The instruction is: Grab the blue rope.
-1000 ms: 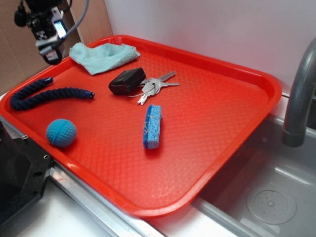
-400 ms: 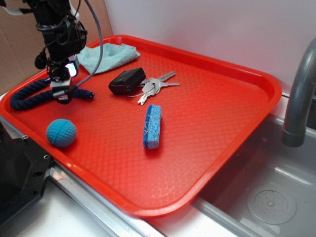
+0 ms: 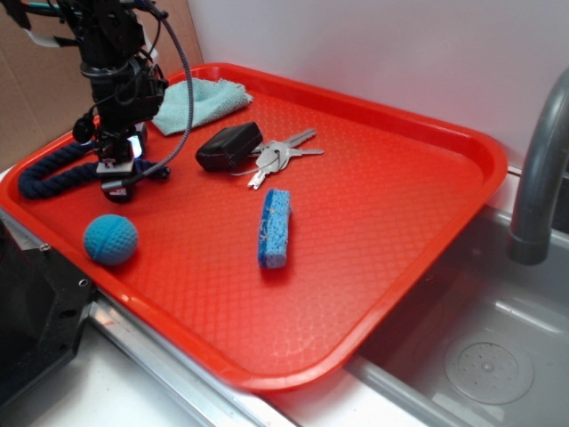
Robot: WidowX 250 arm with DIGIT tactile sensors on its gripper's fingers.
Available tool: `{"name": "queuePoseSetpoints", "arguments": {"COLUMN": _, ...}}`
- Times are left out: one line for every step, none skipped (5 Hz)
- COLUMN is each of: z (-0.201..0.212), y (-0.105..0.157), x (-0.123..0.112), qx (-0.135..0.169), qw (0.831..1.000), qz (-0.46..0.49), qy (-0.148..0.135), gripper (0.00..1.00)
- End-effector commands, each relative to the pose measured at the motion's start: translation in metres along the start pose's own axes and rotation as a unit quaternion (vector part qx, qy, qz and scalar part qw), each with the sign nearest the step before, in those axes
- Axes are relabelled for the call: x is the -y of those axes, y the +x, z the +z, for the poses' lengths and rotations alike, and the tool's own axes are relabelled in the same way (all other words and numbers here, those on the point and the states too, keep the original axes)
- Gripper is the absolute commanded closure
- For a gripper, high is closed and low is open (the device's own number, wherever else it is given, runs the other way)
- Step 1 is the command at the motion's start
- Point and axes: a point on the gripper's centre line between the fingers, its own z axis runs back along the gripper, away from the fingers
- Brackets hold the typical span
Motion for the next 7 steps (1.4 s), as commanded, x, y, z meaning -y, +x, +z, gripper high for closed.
{"name": "queuePoseSetpoints", "arguments": {"z": -0.004, "y": -0.04, "x": 0.032, "qx": 0.003, "qw": 1.0, "qz": 0.015, "qy": -0.003, "gripper": 1.0}}
{"name": "queuePoseSetpoints", "arguments": {"z": 0.015, "y": -0.043, "x": 0.036, "qx": -0.006, "qw": 0.999, "qz": 0.038, "qy": 0.007, "gripper": 1.0}}
{"name": "queuePoseSetpoints", "arguments": {"z": 0.069, "y": 0.001, "x": 0.062, "qx": 0.007, "qw": 0.988, "qz": 0.139, "qy": 0.067, "gripper": 1.0}}
{"name": "queuePoseSetpoints", "arguments": {"z": 0.128, "y": 0.054, "x": 0.059, "qx": 0.027, "qw": 0.984, "qz": 0.169, "qy": 0.044, "gripper": 1.0}}
{"name": "queuePoseSetpoints", "arguments": {"z": 0.18, "y": 0.072, "x": 0.051, "qx": 0.021, "qw": 0.98, "qz": 0.197, "qy": 0.026, "gripper": 1.0}}
{"name": "queuePoseSetpoints", "arguments": {"z": 0.229, "y": 0.085, "x": 0.047, "qx": -0.001, "qw": 0.976, "qz": 0.214, "qy": -0.028, "gripper": 1.0}}
{"name": "queuePoseSetpoints", "arguments": {"z": 0.277, "y": 0.085, "x": 0.048, "qx": -0.034, "qw": 0.97, "qz": 0.233, "qy": -0.059, "gripper": 1.0}}
